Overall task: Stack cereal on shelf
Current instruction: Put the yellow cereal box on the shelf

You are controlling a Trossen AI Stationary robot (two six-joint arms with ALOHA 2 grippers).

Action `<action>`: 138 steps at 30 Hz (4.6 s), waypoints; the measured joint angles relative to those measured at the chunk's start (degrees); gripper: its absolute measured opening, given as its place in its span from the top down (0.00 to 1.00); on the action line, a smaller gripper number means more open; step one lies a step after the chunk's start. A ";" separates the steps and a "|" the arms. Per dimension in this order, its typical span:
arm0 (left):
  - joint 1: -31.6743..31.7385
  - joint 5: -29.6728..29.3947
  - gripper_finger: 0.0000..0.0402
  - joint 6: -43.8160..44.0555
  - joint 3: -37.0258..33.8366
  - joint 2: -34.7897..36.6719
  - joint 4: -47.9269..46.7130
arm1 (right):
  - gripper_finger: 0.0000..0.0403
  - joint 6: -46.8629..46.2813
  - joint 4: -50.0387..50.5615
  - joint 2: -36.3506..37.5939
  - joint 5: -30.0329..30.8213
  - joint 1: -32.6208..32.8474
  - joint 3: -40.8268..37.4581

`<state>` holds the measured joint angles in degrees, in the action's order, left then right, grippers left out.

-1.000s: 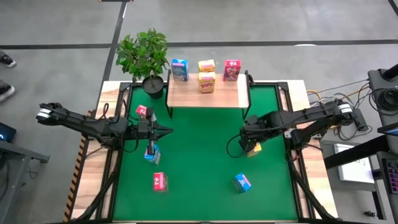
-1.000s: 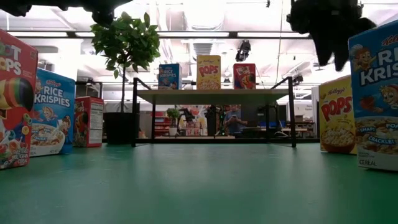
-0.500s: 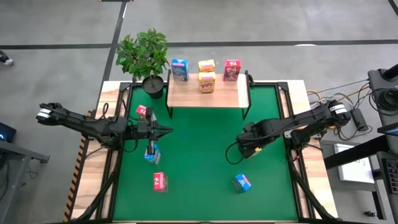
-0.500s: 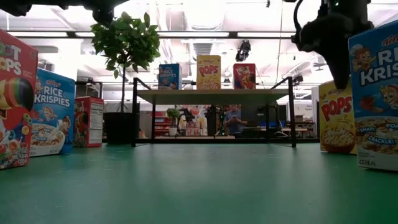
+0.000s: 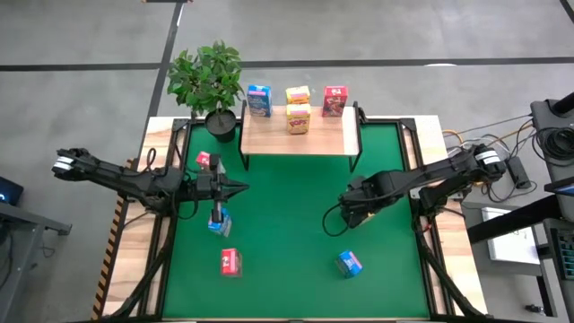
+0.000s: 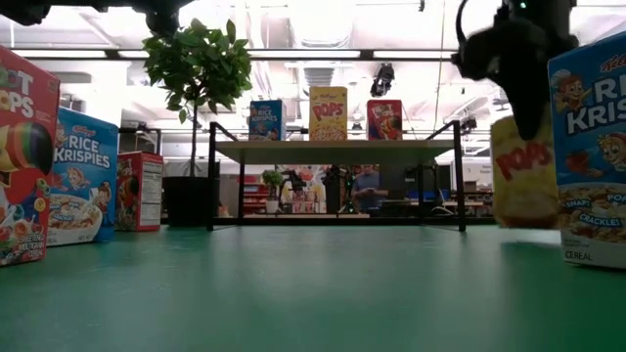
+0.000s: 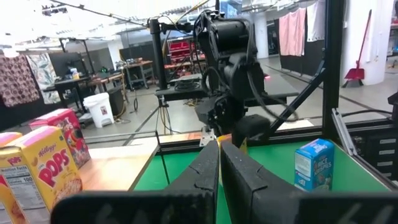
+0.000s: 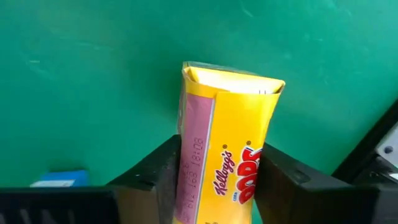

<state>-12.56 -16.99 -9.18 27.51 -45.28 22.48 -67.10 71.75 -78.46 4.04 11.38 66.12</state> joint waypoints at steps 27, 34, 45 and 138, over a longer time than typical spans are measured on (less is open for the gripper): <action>1.33 -0.66 1.00 -11.47 2.84 -1.49 1.47 | 0.67 70.82 8.26 -14.46 8.44 -23.66 48.14; 2.12 -5.19 1.00 -12.45 2.84 -1.46 0.30 | 0.67 81.22 12.96 -23.69 4.47 -28.81 57.19; 2.16 -6.47 1.00 -12.84 2.84 -1.46 -0.39 | 0.60 84.55 16.51 -30.44 3.22 -31.21 65.18; 2.16 -6.45 1.00 -14.13 2.78 -1.49 -1.07 | 0.98 79.54 -9.06 -21.22 4.95 -35.12 42.45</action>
<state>-10.39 -23.44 -23.31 30.28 -46.76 21.41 12.44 62.68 -99.67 8.99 -23.75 108.57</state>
